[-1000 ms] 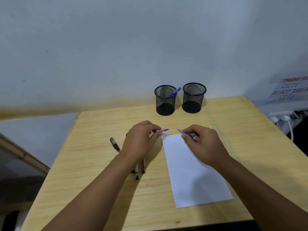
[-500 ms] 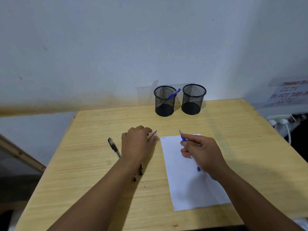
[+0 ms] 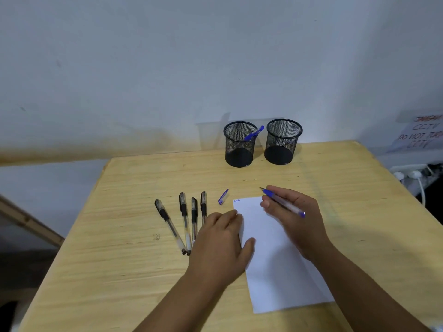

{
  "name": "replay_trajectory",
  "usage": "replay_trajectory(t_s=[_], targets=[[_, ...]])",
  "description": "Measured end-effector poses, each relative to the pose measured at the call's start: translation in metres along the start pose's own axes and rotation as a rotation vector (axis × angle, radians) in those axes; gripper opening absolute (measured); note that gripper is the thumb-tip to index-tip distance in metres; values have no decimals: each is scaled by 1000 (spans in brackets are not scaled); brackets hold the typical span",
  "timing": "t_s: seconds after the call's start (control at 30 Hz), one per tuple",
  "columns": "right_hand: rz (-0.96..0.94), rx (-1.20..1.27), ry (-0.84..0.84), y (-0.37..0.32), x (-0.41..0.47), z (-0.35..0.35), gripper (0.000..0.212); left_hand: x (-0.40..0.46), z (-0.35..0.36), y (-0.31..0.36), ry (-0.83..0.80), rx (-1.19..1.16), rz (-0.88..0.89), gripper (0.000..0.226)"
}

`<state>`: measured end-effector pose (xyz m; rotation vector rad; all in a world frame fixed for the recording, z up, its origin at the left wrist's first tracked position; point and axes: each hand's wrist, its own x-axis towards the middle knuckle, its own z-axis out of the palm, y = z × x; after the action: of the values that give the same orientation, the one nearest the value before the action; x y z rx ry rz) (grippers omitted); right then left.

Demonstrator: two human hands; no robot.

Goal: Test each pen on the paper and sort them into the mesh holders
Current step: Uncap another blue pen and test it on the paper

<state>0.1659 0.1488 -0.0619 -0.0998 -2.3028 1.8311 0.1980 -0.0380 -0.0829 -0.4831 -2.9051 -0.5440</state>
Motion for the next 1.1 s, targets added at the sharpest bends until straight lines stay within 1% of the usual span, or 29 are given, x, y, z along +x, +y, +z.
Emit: replay_trajectory(t_s=[0.1, 0.17, 0.27, 0.4, 0.6, 0.87, 1.1], targets=[[34, 51, 69, 0, 5, 10, 18, -2, 5, -1, 36, 56, 17, 53], [7, -17, 91, 1, 8, 15, 15, -2, 7, 1, 67, 73, 13, 51], [-6, -77, 83, 3, 14, 23, 19, 0, 8, 2, 80, 79, 6, 48], [-32, -189, 85, 4, 23, 33, 18, 0, 6, 1, 63, 65, 8, 48], [-35, -267, 80, 13, 34, 42, 7, 0, 6, 0, 88, 18, 6, 50], [-45, -375, 52, 19, 35, 44, 11, 1, 7, -2, 59, -2, -10, 56], [-19, -397, 40, 16, 34, 44, 16, 3, 5, -1, 24, 7, -9, 60]])
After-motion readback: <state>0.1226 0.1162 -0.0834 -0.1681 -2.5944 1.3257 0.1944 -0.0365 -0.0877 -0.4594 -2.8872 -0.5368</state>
